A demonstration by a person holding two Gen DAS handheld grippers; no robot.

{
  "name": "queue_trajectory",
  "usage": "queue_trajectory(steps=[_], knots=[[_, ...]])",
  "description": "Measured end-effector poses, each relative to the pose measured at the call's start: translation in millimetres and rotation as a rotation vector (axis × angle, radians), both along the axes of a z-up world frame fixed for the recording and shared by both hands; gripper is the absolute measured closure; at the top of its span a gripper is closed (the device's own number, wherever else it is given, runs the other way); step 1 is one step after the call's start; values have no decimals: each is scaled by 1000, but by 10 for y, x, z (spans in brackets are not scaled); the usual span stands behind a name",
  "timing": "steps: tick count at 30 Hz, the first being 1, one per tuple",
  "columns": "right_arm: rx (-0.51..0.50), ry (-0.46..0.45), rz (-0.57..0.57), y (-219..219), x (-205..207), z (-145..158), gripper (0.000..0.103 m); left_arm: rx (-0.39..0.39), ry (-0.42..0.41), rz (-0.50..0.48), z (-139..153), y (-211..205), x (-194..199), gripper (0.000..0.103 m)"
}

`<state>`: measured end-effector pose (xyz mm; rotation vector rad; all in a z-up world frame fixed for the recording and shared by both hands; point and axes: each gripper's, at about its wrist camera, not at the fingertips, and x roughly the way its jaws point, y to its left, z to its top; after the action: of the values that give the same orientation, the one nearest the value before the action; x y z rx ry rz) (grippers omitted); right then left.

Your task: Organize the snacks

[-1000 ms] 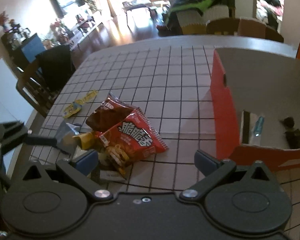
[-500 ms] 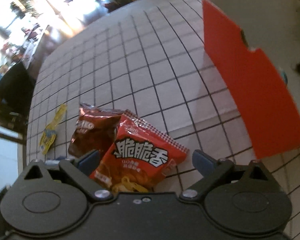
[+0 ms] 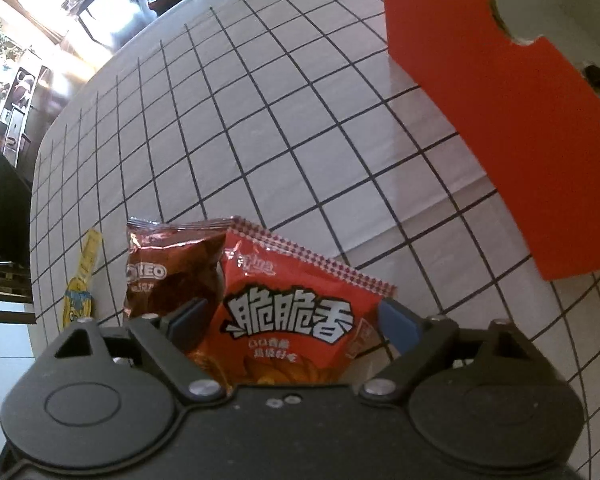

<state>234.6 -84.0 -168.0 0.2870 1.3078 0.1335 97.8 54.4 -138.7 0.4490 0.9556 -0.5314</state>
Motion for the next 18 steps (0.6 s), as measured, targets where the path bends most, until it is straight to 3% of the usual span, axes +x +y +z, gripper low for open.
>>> queue_trajectory(steps=[6,9,13,15,18], knots=[[-37,4,90,15,-40,35,25,-1,3,-22,-12,-12,35,12],[-45,-27,142,22,-99,60,28,11,-10,-39,-21,-50,39,20],[-29,-63,191,-37,-158,92,31,19,-5,-71,-48,-126,46,25],[-9,-77,213,-89,-180,111,40,26,3,-90,-79,-165,46,26],[13,-84,246,-155,-206,123,40,43,17,-102,-142,-206,56,26]])
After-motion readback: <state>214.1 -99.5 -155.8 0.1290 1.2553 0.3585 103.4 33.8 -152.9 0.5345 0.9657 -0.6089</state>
